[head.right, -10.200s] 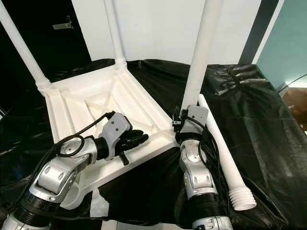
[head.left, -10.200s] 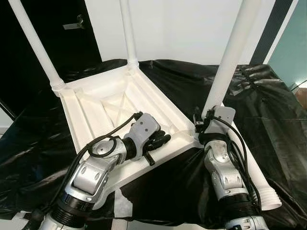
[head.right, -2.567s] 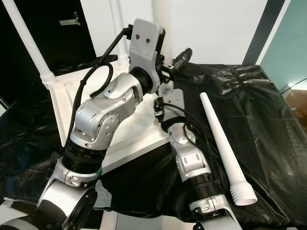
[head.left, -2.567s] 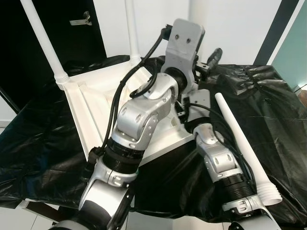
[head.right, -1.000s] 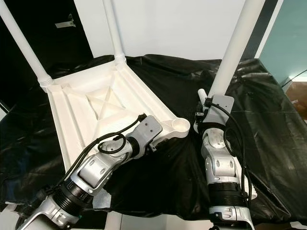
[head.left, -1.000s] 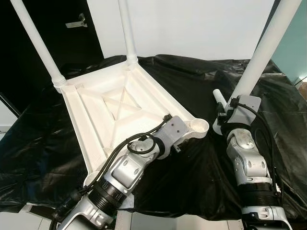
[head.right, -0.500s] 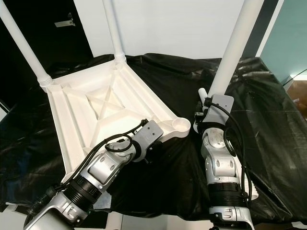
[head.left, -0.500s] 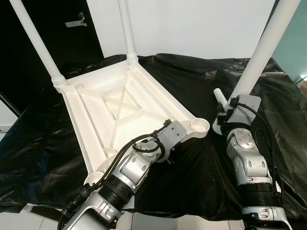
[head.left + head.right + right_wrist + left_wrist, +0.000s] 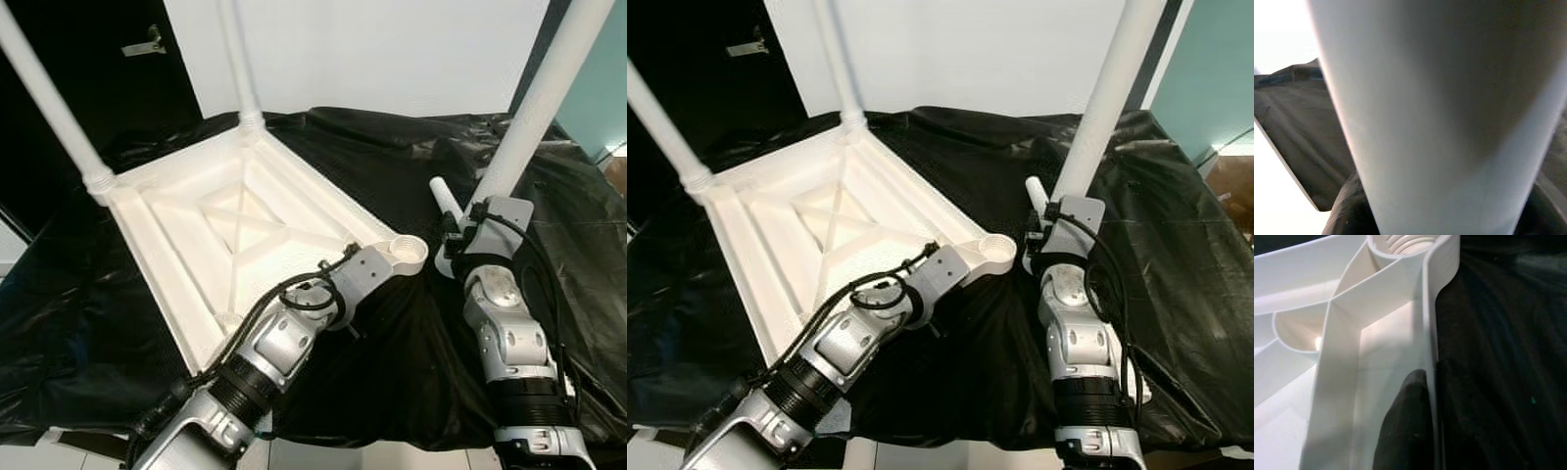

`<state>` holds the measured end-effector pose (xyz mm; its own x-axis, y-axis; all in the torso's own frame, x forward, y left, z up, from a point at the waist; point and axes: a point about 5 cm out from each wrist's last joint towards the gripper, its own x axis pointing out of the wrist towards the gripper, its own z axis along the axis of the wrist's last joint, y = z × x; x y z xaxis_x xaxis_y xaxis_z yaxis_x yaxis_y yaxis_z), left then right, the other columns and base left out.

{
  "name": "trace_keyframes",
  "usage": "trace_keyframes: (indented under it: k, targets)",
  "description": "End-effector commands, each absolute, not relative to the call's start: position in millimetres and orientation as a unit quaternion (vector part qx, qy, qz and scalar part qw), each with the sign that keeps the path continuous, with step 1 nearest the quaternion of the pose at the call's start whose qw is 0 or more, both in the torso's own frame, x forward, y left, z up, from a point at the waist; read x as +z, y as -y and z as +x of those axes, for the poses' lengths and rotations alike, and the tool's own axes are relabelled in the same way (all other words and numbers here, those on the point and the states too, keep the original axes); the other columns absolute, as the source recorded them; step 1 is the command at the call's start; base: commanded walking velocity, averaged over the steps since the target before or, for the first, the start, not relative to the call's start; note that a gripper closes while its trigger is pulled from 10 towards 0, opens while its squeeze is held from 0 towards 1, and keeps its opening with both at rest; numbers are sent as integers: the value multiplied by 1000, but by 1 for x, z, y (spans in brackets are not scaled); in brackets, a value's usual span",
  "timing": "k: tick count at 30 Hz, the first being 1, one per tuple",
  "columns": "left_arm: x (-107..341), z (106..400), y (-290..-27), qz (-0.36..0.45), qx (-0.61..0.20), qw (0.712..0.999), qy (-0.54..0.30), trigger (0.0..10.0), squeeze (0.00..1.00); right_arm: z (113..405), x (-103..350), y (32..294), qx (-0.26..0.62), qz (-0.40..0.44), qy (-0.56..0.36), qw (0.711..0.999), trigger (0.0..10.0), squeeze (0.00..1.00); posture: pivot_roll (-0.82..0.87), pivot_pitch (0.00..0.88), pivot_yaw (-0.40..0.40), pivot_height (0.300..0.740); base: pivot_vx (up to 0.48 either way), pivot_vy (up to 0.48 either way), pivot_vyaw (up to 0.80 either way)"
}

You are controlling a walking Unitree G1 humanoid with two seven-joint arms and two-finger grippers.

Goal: Building children table

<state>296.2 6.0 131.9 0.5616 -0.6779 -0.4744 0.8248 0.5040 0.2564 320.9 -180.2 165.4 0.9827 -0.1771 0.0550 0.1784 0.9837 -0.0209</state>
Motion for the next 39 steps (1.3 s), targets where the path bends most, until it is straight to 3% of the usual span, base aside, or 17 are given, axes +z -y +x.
trace_keyframes:
  k: [1, 3, 4, 5, 6, 13, 21, 35, 39]
  targets:
    - [139, 296, -5, 236, -448, 851, -142, 8275, 0, 320, 167, 179, -83, -12, 29, 996, 10000, 0, -62, 26, 57, 740, 0, 0, 0]
    - [140, 294, -5, 234, -459, 846, -141, 8275, 0, 320, 167, 179, -80, -12, 30, 996, 10000, 0, -62, 26, 57, 740, 0, 0, 0]
    - [143, 289, -4, 231, -495, 826, -136, 10000, 0, 321, 169, 176, -62, -16, 35, 997, 10000, 0, -60, 23, 52, 740, 0, 0, 0]
    - [143, 289, -4, 231, -495, 826, -136, 10000, 0, 321, 169, 176, -62, -16, 35, 997, 10000, 0, -60, 23, 52, 740, 0, 0, 0]
    - [146, 278, -7, 232, -558, 786, -130, 10000, 0, 321, 173, 170, -8, -23, 47, 999, 10000, 0, -58, 20, 50, 740, 0, 0, 0]
    - [142, 269, -23, 283, -598, 740, -124, 10000, 0, 321, 182, 161, 54, -33, 65, 996, 10000, 0, -59, 22, 47, 740, 0, 0, 0]
    - [129, 268, -37, 308, -575, 743, -149, 10000, 0, 322, 192, 140, 92, -27, 82, 992, 10000, 0, -45, 25, 31, 740, 0, 0, 0]
    - [127, 275, -31, 329, -535, 765, -145, 10000, 0, 317, 184, 117, 132, 11, 69, 989, 10000, 0, -47, 29, 25, 740, 0, 0, 0]
    - [128, 276, -28, 325, -532, 768, -144, 10000, 0, 316, 162, 119, 115, 23, 19, 993, 10000, 0, -48, 28, 25, 740, 0, 0, 0]
